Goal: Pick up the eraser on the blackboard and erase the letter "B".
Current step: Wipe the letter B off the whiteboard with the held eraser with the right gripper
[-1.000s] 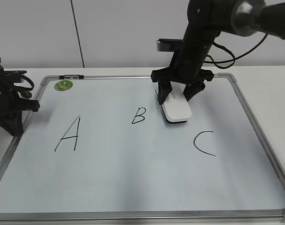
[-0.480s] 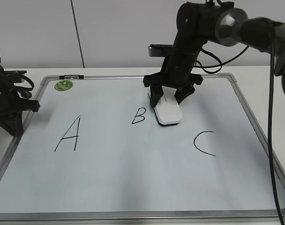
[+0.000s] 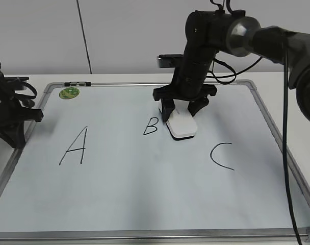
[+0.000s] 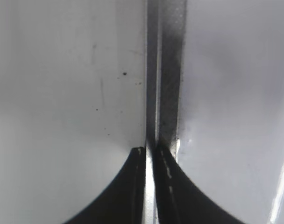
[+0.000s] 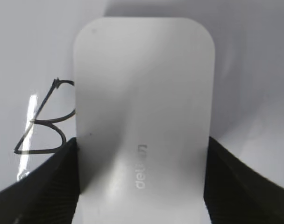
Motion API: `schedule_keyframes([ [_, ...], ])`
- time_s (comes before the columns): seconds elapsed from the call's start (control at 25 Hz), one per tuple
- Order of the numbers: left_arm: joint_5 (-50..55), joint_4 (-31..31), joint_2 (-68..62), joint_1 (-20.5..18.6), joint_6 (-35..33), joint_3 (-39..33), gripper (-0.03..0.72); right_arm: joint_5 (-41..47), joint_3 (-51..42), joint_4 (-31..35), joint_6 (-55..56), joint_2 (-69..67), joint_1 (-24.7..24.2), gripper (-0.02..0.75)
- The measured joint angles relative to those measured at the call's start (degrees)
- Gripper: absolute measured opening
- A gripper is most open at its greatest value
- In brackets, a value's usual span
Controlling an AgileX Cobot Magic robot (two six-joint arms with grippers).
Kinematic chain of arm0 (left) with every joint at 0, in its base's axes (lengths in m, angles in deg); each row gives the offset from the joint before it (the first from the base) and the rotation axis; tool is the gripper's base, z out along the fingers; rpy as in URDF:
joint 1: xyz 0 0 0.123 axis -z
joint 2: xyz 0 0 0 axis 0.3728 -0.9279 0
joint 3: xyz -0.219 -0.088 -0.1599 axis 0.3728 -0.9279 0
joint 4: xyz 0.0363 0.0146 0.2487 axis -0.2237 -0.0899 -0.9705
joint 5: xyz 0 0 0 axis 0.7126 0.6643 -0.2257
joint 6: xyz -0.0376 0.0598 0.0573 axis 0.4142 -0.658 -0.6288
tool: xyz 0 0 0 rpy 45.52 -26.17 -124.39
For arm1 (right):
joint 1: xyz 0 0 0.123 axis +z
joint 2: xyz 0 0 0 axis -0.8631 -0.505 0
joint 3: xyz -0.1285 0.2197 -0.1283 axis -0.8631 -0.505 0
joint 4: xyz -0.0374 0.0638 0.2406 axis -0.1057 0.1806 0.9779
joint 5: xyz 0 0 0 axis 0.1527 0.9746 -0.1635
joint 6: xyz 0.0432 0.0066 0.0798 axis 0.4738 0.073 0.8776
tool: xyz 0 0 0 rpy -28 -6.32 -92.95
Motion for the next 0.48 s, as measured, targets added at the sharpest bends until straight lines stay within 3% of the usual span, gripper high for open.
schedule_keyframes([
  [0.48,0.0,0.0,0.0,0.0,0.0,0.0,0.025,0.82,1.03,-1.73,0.0,-0.95,1.68,0.529],
])
